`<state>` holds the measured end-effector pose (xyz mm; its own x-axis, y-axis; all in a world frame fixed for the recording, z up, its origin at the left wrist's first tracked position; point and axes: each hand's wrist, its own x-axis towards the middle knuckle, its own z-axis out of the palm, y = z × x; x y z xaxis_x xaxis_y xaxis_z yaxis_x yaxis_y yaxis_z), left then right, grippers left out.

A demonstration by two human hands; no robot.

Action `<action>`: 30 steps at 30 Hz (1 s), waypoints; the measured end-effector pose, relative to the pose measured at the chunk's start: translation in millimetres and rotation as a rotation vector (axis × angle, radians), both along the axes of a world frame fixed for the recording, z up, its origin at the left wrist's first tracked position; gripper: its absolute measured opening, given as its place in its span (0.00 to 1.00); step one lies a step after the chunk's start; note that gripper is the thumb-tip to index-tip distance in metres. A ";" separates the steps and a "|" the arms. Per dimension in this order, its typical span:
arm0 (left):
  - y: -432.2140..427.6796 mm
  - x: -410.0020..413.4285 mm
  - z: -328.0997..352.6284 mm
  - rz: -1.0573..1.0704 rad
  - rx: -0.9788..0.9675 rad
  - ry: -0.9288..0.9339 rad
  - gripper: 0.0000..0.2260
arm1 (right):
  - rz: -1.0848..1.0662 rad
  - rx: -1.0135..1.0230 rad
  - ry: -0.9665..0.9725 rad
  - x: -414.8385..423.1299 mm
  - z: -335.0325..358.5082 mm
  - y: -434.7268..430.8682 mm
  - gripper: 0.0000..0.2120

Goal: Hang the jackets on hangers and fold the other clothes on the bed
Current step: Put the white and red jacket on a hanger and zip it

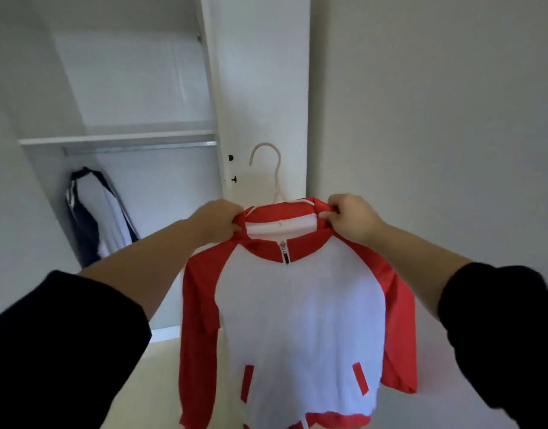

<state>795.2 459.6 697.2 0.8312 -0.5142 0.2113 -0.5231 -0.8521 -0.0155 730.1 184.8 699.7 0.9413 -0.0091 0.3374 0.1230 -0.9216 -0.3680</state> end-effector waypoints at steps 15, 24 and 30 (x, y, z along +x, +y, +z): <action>161.5 42.6 -48.7 0.575 -0.095 -0.051 0.03 | 0.531 0.277 0.620 137.5 -45.1 134.9 0.19; 278.8 114.4 -59.0 0.642 -0.447 -0.044 0.09 | 0.438 0.387 0.468 207.3 -46.3 285.4 0.14; 315.1 165.0 -53.1 0.577 -0.853 0.180 0.16 | 0.366 0.406 0.495 246.9 -56.1 374.5 0.16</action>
